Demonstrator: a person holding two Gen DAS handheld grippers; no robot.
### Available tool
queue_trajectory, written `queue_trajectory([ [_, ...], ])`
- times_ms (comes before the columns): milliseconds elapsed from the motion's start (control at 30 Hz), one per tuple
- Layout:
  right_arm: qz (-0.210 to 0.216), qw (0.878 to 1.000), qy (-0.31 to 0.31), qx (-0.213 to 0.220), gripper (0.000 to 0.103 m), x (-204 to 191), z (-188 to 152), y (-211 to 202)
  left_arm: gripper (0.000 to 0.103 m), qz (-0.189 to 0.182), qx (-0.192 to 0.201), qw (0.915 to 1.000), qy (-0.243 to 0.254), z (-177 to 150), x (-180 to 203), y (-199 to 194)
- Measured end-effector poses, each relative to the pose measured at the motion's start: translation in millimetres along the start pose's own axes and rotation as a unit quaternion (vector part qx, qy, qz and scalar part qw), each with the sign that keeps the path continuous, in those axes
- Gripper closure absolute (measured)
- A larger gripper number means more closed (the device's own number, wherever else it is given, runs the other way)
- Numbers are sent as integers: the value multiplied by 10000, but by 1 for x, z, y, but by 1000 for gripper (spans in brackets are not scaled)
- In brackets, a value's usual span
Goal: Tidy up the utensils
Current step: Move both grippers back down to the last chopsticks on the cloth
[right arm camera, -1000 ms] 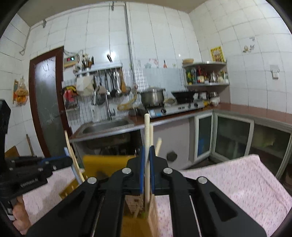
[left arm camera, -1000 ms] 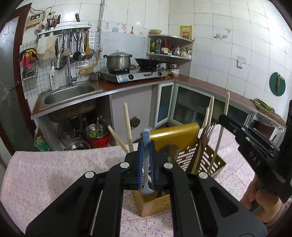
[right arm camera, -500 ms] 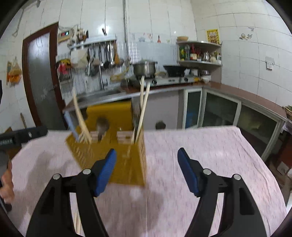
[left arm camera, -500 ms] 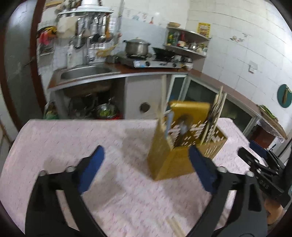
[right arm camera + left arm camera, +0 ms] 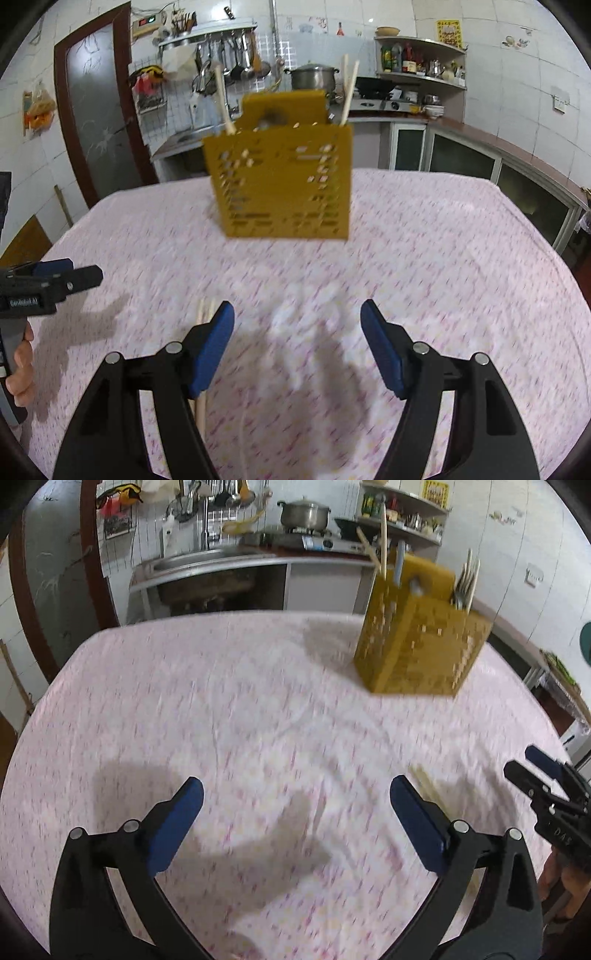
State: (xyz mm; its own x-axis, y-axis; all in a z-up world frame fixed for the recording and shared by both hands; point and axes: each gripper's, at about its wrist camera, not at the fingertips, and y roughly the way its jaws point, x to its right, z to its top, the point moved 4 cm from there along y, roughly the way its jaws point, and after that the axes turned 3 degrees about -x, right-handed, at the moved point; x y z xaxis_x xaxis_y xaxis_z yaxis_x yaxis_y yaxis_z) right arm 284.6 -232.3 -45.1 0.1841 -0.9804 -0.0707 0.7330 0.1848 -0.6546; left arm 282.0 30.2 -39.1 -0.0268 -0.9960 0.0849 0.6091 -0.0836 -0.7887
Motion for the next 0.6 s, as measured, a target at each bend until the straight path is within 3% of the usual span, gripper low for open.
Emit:
queue_trajectory([
  [167, 98, 9996, -82, -253, 34, -17, -21, 7, 5, -18, -24, 10000, 63, -25, -3, 1],
  [267, 116, 9988, -205, -437, 49, -25, -25, 14, 5, 141, -133, 9998, 100, -36, -7, 11],
  [367, 179, 9980, -265, -542, 52, -35, -25, 18, 5, 97, -253, 9996, 49, -40, -10, 16],
  [600, 275, 9956, -417, -787, 74, -50, -24, 29, 5, 7, -312, 9995, 1, -46, -11, 16],
])
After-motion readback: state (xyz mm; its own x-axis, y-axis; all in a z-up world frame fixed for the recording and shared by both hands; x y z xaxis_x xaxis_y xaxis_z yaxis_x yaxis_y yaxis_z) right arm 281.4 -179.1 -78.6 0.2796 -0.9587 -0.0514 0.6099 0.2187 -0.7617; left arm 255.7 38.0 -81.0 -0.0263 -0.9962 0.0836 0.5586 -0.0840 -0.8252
